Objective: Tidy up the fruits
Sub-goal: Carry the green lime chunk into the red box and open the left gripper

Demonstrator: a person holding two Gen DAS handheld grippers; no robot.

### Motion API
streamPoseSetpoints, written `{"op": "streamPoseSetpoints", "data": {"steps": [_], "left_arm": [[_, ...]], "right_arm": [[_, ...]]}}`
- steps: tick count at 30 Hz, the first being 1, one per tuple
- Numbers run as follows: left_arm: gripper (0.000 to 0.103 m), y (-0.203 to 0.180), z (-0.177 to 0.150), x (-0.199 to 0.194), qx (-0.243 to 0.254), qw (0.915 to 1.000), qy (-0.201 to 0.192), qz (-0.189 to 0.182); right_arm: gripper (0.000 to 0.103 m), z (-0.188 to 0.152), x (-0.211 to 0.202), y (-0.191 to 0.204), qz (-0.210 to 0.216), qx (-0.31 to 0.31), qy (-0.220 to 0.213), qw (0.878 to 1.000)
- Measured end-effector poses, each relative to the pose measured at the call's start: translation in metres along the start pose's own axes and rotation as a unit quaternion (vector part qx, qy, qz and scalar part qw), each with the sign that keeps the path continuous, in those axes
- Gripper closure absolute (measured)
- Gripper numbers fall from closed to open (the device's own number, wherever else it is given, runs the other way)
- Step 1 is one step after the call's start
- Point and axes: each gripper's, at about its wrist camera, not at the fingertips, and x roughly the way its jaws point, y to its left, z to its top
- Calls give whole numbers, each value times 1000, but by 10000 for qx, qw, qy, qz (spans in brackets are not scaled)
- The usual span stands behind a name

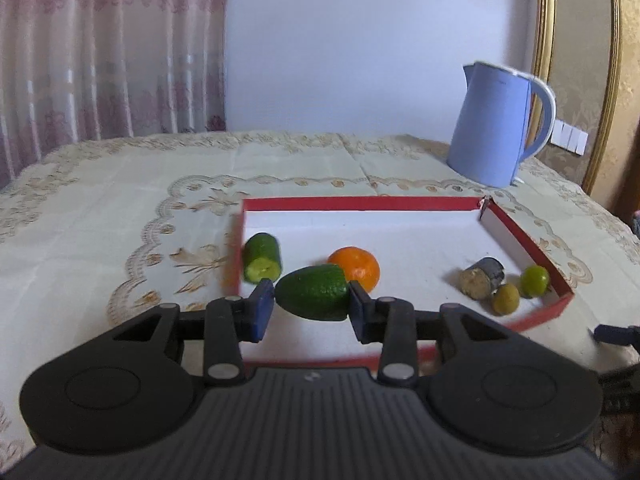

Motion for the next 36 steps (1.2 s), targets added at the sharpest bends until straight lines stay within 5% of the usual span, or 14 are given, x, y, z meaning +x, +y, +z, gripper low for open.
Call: {"op": "streamPoseSetpoints", "data": {"steps": [10,24,26,33,36], "left_arm": [[67,4,6,61,113,9981,412,453],[60,1,6,73,299,9978,340,492],[48,1,6,67,309,9977,271,545],[39,-3,7,48,350,9981,84,493],[21,-4,6,37,319,9974,-112,631]], "right_arm": [[0,0,0,0,-2,-2,0,10000],[0,0,0,1,-3,-2,0,10000],[0,0,0,1,-3,-2,0,10000],[0,0,0,1,-3,-2,0,10000],[0,0,0,0,-3,-3,1,10000]]}}
